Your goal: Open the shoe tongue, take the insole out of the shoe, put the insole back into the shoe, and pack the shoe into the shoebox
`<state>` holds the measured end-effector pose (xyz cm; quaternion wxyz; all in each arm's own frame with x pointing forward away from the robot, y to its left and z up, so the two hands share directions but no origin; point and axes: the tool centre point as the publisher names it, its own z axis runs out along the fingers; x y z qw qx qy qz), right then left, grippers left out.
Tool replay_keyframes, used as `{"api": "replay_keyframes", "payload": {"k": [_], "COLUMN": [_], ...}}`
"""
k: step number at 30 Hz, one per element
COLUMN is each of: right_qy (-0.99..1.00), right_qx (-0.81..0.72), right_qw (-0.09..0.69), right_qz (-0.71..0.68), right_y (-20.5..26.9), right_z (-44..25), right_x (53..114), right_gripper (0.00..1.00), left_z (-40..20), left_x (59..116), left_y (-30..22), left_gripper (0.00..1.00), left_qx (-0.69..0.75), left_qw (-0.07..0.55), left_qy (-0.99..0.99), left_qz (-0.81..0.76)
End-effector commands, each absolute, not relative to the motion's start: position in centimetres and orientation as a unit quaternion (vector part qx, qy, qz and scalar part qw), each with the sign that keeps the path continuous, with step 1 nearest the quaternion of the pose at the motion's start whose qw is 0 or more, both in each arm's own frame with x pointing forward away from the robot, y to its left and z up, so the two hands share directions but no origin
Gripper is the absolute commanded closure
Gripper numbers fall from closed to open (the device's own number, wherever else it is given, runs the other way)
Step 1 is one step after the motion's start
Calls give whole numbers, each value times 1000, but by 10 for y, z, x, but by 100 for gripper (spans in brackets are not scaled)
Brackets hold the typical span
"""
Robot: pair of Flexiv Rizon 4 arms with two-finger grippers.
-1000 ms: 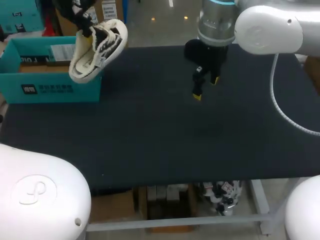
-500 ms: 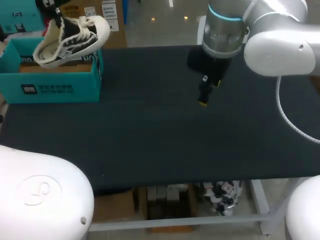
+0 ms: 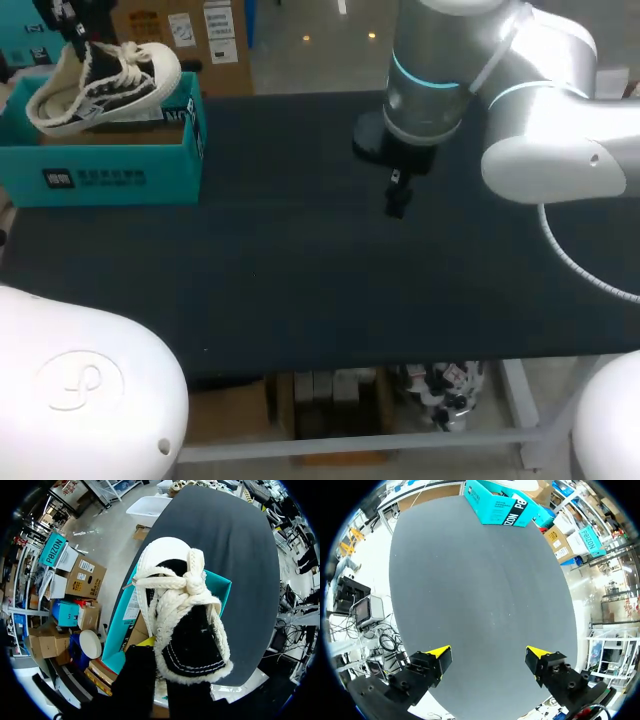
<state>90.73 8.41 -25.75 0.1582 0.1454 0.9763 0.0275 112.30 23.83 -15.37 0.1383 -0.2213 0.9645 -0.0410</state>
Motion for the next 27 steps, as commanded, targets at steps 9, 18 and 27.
{"api": "replay_keyframes", "payload": {"k": [9, 18, 27], "right_qy": [974, 974, 974], "right_qx": [144, 144, 144], "right_qw": [170, 170, 170], "right_qz": [32, 32, 32], "right_y": [80, 80, 80], "right_z": [-263, -263, -263], "right_x": [904, 904, 904], "right_gripper": [0, 0, 0], "left_z": [-173, -219, -234], "left_x": [1174, 1198, 1201], "left_y": [268, 279, 269], "left_gripper": [100, 100, 0], "left_qx": [-150, -109, -90], "left_qw": [117, 92, 82], "left_qy": [981, 989, 992], "left_qz": [-29, -28, -31]}}
